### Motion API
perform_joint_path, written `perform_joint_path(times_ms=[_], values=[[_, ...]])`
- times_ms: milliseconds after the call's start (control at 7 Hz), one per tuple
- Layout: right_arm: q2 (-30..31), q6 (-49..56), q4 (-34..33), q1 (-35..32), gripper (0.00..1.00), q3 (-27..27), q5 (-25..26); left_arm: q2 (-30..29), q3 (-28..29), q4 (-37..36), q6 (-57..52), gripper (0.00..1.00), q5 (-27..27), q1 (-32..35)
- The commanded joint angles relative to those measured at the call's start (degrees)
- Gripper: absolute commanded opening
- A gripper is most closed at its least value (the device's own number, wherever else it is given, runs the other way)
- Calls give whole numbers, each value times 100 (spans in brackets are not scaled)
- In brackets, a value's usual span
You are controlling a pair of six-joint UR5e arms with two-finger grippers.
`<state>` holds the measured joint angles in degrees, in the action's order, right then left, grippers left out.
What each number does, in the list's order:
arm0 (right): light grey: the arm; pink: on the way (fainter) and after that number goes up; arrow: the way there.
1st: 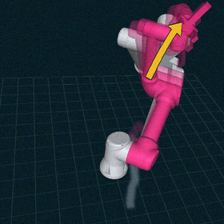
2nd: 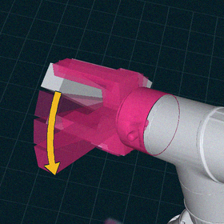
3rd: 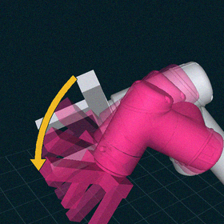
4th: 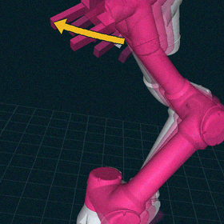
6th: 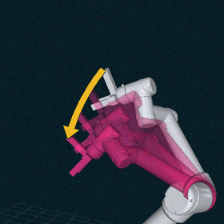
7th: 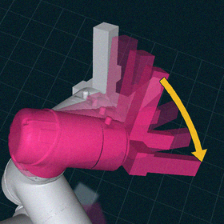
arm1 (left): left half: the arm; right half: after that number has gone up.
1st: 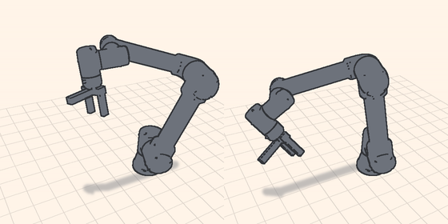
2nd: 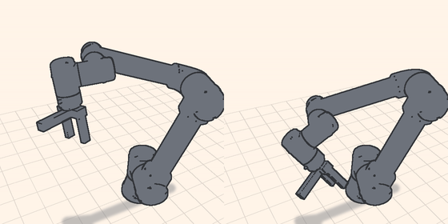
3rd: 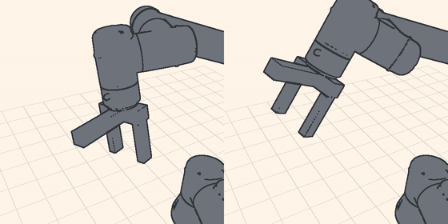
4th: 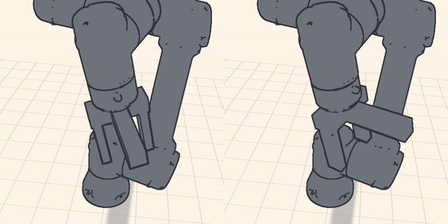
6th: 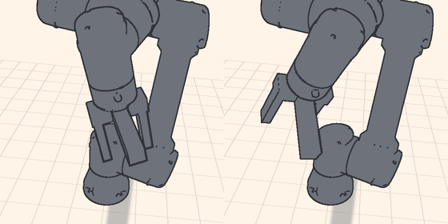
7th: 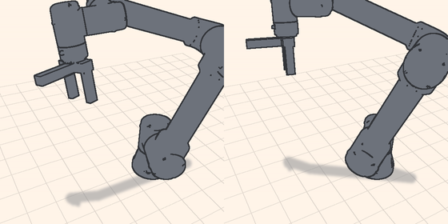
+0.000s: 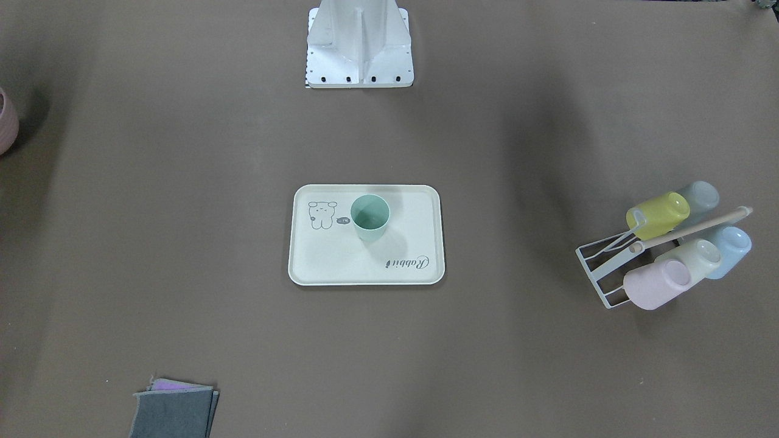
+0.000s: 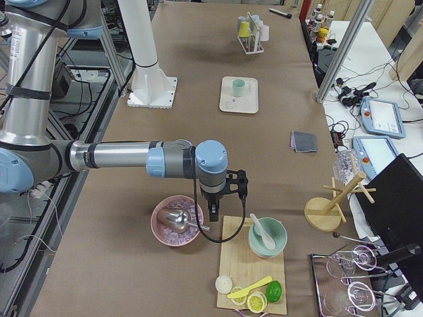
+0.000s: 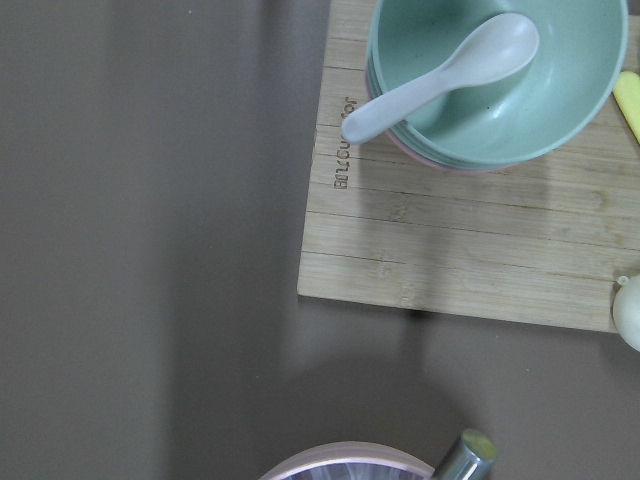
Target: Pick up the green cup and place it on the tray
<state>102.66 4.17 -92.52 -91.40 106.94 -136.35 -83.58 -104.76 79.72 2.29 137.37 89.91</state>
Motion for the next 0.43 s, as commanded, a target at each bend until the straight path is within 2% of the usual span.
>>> perform_joint_path(times_ms=[0, 286], values=[[0, 5, -3, -1, 100, 3, 3, -44, 0, 0, 0, 98, 0, 0], [9, 14, 6, -1, 100, 38, 21, -62, -9, 0, 17, 98, 0, -9]])
